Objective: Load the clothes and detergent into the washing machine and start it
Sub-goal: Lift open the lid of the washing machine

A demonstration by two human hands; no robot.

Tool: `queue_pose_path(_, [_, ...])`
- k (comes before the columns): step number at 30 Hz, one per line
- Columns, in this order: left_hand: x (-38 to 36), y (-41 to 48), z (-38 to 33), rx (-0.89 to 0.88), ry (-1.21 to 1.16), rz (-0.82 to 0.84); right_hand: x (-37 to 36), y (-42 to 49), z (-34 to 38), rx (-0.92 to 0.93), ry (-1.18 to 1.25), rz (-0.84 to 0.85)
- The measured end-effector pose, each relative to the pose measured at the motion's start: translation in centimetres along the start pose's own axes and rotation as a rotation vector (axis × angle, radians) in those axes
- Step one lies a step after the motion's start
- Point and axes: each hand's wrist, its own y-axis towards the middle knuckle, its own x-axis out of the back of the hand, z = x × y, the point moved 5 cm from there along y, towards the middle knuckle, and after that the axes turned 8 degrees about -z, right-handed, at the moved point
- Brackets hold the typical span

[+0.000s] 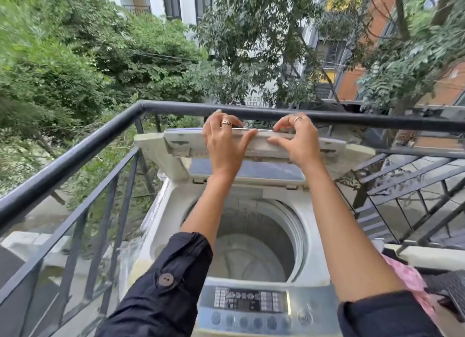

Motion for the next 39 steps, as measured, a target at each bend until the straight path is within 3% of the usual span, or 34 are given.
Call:
queue_pose_path(4, [-1.8, 1.6, 1.2, 0.012, 0.175, -0.135, -1.0, 3.0, -0.5, 0.042, -0.070, -0.199])
queue_pose_path(7, [-3.2, 2.4, 1.8, 0.062, 0.202, -0.130, -2.1, 3.4, -0.5, 0.066, -0.219, -0.379])
queue_pose_path(10, [-4.2, 3.7, 1.8, 0.061, 0.180, -0.137, -3.2, 4.3, -0.9, 0.102, -0.151, -0.443])
queue_pose_path(16, [-7.0, 6.0, 2.6, 0.073, 0.089, -0.072, -4.9, 6.4, -2.9, 0.184, -0.129, -0.443])
queue_pose_path(21, [-10.4, 6.7, 3.8, 0.042, 0.104, 0.068, -7.3, 7.5, -5.6, 0.078, -0.130, -0.319])
queue_pose_path(30, [-14.0, 6.5, 5.4, 0.016, 0.028, 0.156, -9.5, 8.9, -7.2, 0.088, -0.147, -0.219])
queue_pose_path(36, [-13.6, 6.2, 5.2, -0.003, -0.049, 0.091, -9.2, 8.7, -7.3, 0.120, -0.113, -0.218])
queue_pose_path(39, [-12.5, 4.8, 5.2, 0.075, -0.014, 0.003, -8.9, 8.3, -7.1, 0.132, -0.104, -0.232])
